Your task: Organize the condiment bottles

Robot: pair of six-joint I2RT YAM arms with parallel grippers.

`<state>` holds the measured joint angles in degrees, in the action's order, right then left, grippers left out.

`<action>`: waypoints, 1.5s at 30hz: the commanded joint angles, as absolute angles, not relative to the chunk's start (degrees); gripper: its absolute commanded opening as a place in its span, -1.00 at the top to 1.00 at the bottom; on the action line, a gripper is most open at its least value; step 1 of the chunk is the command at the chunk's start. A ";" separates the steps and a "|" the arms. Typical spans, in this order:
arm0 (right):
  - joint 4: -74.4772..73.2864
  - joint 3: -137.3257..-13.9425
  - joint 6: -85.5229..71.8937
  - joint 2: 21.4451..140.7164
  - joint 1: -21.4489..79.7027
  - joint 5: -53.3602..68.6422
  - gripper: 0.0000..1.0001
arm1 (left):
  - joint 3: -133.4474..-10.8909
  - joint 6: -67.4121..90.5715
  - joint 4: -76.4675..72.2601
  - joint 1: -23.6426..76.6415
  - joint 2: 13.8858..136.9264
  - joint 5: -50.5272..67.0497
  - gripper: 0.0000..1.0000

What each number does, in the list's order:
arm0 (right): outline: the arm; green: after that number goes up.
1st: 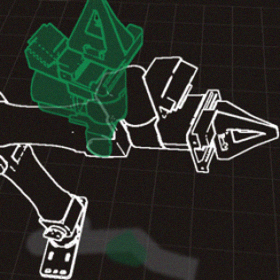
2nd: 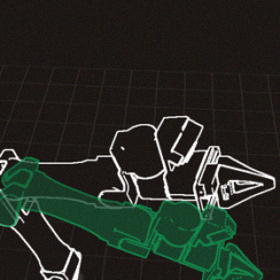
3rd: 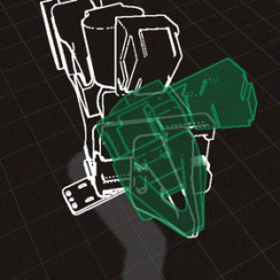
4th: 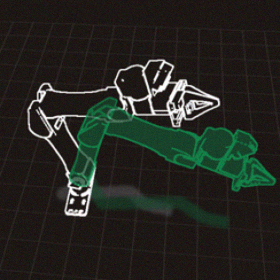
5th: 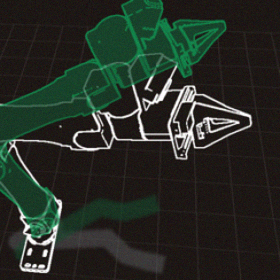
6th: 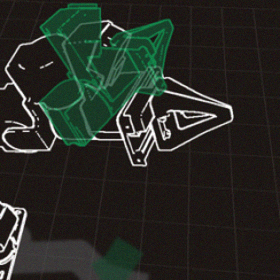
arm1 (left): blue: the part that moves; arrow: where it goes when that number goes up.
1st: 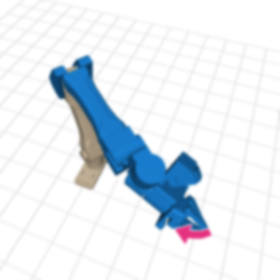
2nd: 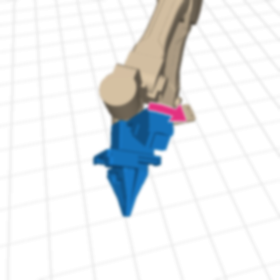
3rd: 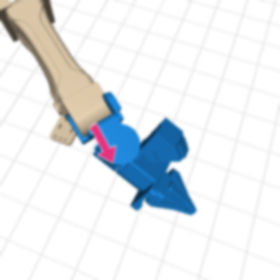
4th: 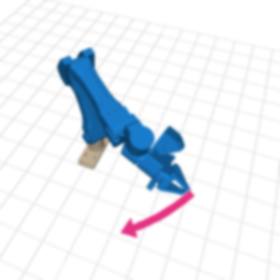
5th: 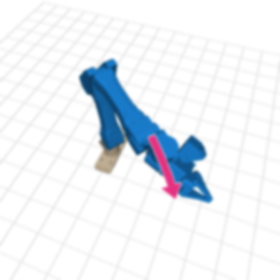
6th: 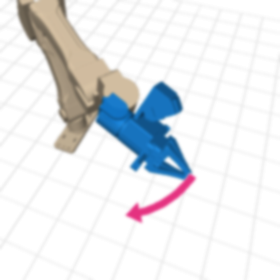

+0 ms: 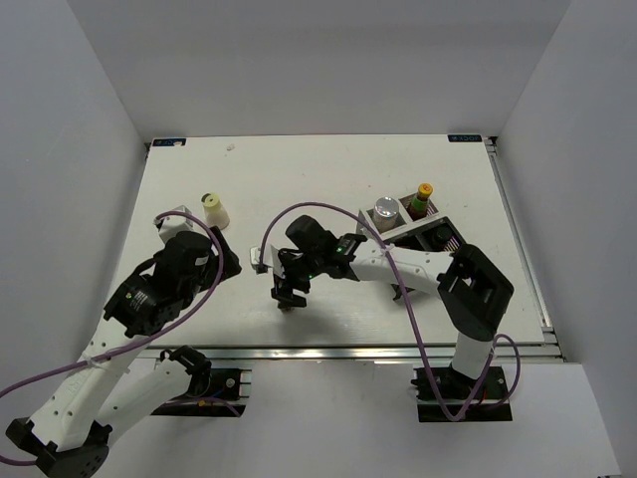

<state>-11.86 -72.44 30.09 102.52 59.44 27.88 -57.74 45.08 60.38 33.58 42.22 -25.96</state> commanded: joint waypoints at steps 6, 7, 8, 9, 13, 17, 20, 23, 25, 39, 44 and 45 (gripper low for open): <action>-12.56 -75.15 31.99 103.10 59.76 26.98 -0.40 | -58.80 45.18 60.73 33.66 42.19 -27.25 -0.96; -12.92 -74.89 32.25 103.01 59.68 27.07 -0.38 | -58.80 45.18 60.73 33.66 42.27 -27.16 -0.96; -13.09 -74.62 32.52 102.92 59.76 27.07 -0.36 | -58.62 45.18 60.56 33.66 42.19 -27.16 -0.96; -13.27 -74.18 33.04 102.83 59.68 27.16 -0.35 | -58.54 45.18 60.38 33.66 42.27 -27.16 -0.96; -13.97 -73.65 33.84 102.83 59.68 27.16 -0.24 | -58.53 45.00 60.29 33.66 42.63 -27.07 -0.96; -14.41 -73.48 34.28 103.01 59.68 26.98 -0.19 | -58.62 45.00 60.38 33.66 42.63 -27.16 -0.96; -14.50 -73.56 34.45 103.36 59.68 26.63 -0.14 | -58.71 44.91 60.38 33.66 42.63 -27.25 -0.96; -14.76 -73.74 34.63 103.62 59.68 26.46 -0.12 | -58.89 44.82 60.47 33.66 42.54 -27.25 -0.96; -15.38 -73.74 34.98 103.62 59.76 26.72 -0.15 | -59.06 44.82 60.47 33.66 42.54 -27.25 -0.96; -17.23 -73.30 34.98 98.18 59.33 28.74 0.86 | -60.03 43.60 59.59 33.66 43.42 -27.51 -0.96; -20.02 -74.70 29.19 90.80 53.64 30.75 1.00 | -60.29 43.24 58.36 33.66 44.12 -27.51 -0.96; -20.39 -75.06 27.35 89.40 52.40 31.28 1.00 | -60.21 43.16 58.01 33.66 44.21 -27.42 -0.96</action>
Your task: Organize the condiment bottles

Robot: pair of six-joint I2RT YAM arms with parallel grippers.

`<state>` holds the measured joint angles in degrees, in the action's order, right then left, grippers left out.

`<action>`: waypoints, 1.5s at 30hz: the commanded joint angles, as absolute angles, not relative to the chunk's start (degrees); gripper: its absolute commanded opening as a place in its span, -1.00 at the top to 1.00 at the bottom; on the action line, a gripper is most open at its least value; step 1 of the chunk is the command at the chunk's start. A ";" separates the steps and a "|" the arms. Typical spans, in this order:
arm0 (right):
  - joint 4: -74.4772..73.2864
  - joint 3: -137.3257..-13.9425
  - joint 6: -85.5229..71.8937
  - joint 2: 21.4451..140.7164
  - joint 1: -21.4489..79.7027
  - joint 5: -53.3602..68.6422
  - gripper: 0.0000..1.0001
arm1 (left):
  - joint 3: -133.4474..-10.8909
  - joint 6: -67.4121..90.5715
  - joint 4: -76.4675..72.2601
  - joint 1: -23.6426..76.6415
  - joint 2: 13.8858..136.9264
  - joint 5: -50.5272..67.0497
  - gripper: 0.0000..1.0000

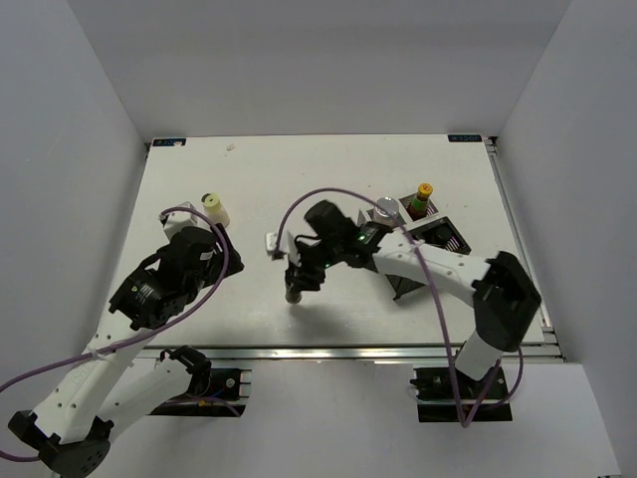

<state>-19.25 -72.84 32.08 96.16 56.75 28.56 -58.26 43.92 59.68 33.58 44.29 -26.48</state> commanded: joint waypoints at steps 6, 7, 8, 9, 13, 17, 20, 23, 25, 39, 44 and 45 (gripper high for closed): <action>-26.09 -77.69 26.54 79.99 41.94 32.35 1.00 | -59.24 41.31 54.41 33.66 46.05 -26.11 -0.96; -26.63 -78.04 26.11 77.81 40.62 32.00 1.00 | -59.33 41.05 54.06 33.66 46.49 -26.02 -0.96; -27.15 -78.05 25.76 76.65 37.82 31.64 1.00 | -59.59 40.70 53.27 33.66 47.63 -25.84 -0.96; -28.12 -77.96 25.40 75.42 36.31 31.64 1.00 | -59.68 40.17 52.83 33.66 48.16 -25.67 -0.96; -31.01 -76.29 24.96 68.58 27.88 32.25 1.00 | -59.77 38.85 49.32 33.66 50.01 -24.62 -0.96; -33.65 -73.22 27.16 63.03 19.88 32.52 1.00 | -59.94 36.65 46.32 33.66 52.90 -22.33 -0.96; -35.41 -71.37 26.37 59.86 15.49 30.15 1.00 | -61.17 34.55 44.39 33.66 55.72 -20.84 -0.96; -37.43 -71.10 25.75 58.45 10.40 29.80 1.00 | -61.96 33.40 42.89 33.66 58.09 -19.95 -0.96; -39.11 -70.66 25.49 58.10 8.01 29.88 1.00 | -62.05 32.70 41.67 33.66 59.06 -19.51 -0.96; -44.56 -67.33 32.16 63.19 -5.97 33.13 1.00 | -59.06 32.52 40.08 33.66 57.92 -16.52 -0.96; -45.00 -67.06 34.10 65.12 -6.77 33.93 1.00 | -57.48 33.57 40.17 33.66 56.25 -16.52 -0.96; -44.91 -66.97 34.10 65.65 -6.68 33.84 1.00 | -57.31 33.66 40.25 33.66 55.90 -16.61 -0.96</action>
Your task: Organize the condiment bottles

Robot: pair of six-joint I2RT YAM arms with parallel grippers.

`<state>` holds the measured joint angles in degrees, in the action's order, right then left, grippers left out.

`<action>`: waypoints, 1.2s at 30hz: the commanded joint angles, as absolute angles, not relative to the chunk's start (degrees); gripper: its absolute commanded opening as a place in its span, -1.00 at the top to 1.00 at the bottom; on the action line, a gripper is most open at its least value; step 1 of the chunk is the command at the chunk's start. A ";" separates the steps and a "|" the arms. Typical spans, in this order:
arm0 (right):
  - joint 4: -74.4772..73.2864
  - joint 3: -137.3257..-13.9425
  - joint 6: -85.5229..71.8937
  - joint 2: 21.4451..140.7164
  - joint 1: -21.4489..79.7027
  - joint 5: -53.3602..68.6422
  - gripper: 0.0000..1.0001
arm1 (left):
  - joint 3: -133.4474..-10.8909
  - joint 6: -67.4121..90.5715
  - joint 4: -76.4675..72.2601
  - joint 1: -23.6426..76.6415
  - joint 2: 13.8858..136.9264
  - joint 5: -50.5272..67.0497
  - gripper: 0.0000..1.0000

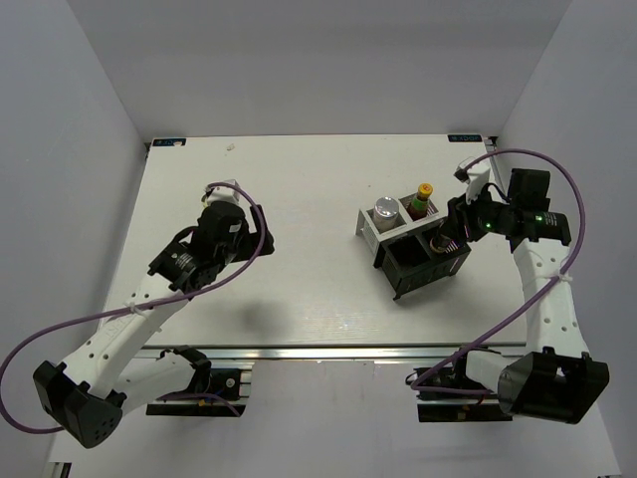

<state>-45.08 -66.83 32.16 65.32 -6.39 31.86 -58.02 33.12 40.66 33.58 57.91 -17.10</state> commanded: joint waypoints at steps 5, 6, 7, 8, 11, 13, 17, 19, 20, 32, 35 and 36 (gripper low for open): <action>-44.21 -65.22 34.98 66.71 -6.77 32.35 1.00 | -57.13 34.01 40.78 33.66 55.37 -16.79 -0.96; -44.03 -64.69 35.24 66.80 -6.85 32.08 1.00 | -57.13 34.01 40.78 33.66 55.28 -16.79 -0.96; -43.77 -64.17 35.51 66.88 -6.86 31.82 1.00 | -57.13 33.93 40.87 33.66 55.28 -16.87 -0.96; -43.16 -63.12 35.94 67.06 -6.86 31.56 1.00 | -57.13 33.93 40.96 33.66 55.37 -16.87 -0.96; -41.93 -61.01 36.91 66.97 -7.03 30.76 1.00 | -57.30 33.93 41.22 33.66 55.37 -17.14 -0.96; -41.14 -60.03 37.35 66.62 -7.03 31.20 1.00 | -57.30 33.93 41.22 33.66 55.28 -17.14 -0.96; -38.85 -56.61 38.93 65.57 -7.03 33.57 1.00 | -57.48 33.84 41.39 33.66 55.55 -17.05 -0.96; -37.45 -54.32 39.02 65.13 -7.03 33.84 0.85 | -57.83 33.75 41.48 33.66 55.72 -17.05 -0.96; -37.18 -53.79 39.02 65.21 -6.94 34.01 0.77 | -58.01 33.75 41.57 33.66 55.90 -16.96 -0.96; -37.18 -53.52 40.16 66.80 -6.94 34.98 -0.42 | -59.33 33.13 41.92 33.75 57.48 -16.88 -0.96; -37.97 -55.27 40.17 65.66 -6.94 35.59 -0.44 | -59.41 33.13 41.84 33.66 57.66 -17.05 -0.96; -38.06 -56.07 39.91 64.96 -6.94 35.94 -0.44 | -59.59 33.13 41.84 33.66 57.83 -16.96 -0.96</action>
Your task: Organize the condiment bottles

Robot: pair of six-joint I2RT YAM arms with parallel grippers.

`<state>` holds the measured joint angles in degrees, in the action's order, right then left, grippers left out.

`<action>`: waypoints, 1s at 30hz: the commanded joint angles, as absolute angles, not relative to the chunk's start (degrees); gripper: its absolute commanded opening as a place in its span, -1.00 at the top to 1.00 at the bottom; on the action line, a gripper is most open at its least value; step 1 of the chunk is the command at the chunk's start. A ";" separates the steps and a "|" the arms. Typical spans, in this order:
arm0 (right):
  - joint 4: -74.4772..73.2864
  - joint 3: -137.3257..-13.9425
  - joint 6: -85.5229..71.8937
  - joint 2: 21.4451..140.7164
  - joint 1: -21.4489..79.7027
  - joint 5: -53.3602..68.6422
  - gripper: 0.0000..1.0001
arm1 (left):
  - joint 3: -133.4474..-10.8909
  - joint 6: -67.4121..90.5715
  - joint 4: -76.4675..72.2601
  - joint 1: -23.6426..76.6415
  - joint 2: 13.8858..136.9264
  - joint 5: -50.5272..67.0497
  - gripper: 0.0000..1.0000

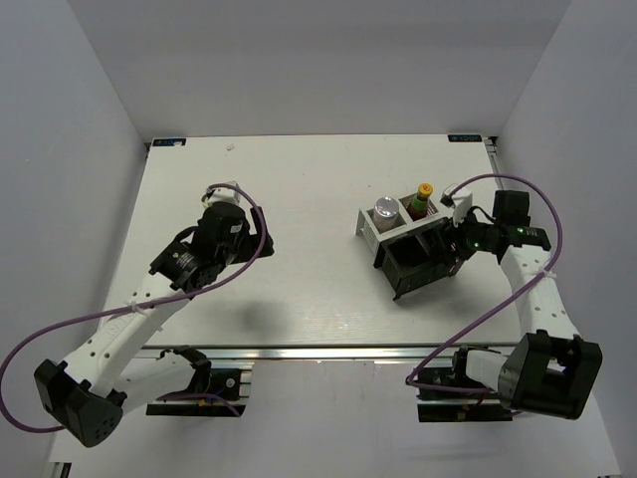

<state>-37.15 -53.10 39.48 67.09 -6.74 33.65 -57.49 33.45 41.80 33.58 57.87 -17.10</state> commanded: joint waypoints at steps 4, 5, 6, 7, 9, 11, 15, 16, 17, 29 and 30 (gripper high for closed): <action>-37.62 -61.86 35.87 63.20 -6.94 37.87 -0.41 | -60.47 33.22 41.84 33.66 58.53 -17.49 -0.96; -36.57 -63.96 35.16 62.67 -6.94 39.88 -0.41 | -60.73 33.22 41.75 33.66 58.71 -18.01 -0.96; -36.30 -64.68 34.81 62.23 -6.94 40.95 -0.40 | -61.25 33.31 41.84 33.66 58.80 -18.28 -0.96; -36.04 -65.12 35.50 61.27 -6.94 42.70 -0.39 | -61.52 33.57 41.57 33.66 59.32 -18.46 -0.96; -36.47 -64.78 38.66 59.86 -6.94 50.69 -0.34 | -62.22 33.84 40.79 33.31 59.94 -17.93 -0.96; -34.99 -62.94 40.60 58.98 -5.98 55.69 -0.31 | -64.06 33.84 40.52 32.70 61.95 -16.97 -0.96; -31.99 -59.50 40.52 59.23 3.92 51.45 -0.77 | -69.07 34.01 42.80 29.89 66.26 -15.83 -0.96; -31.12 -59.24 40.60 59.41 9.00 49.85 -0.79 | -69.95 34.01 43.76 28.75 67.05 -15.39 -0.96; -30.85 -59.15 41.13 59.59 11.05 48.62 -0.78 | -71.44 34.01 43.77 26.39 67.58 -14.51 -0.96; -22.76 -62.84 31.38 71.00 27.24 36.49 -0.60 | -77.87 32.09 46.06 12.32 76.63 -13.71 -0.96; -22.42 -63.80 29.64 73.02 28.03 35.78 -0.51 | -78.13 31.65 45.79 11.52 77.34 -13.62 -0.96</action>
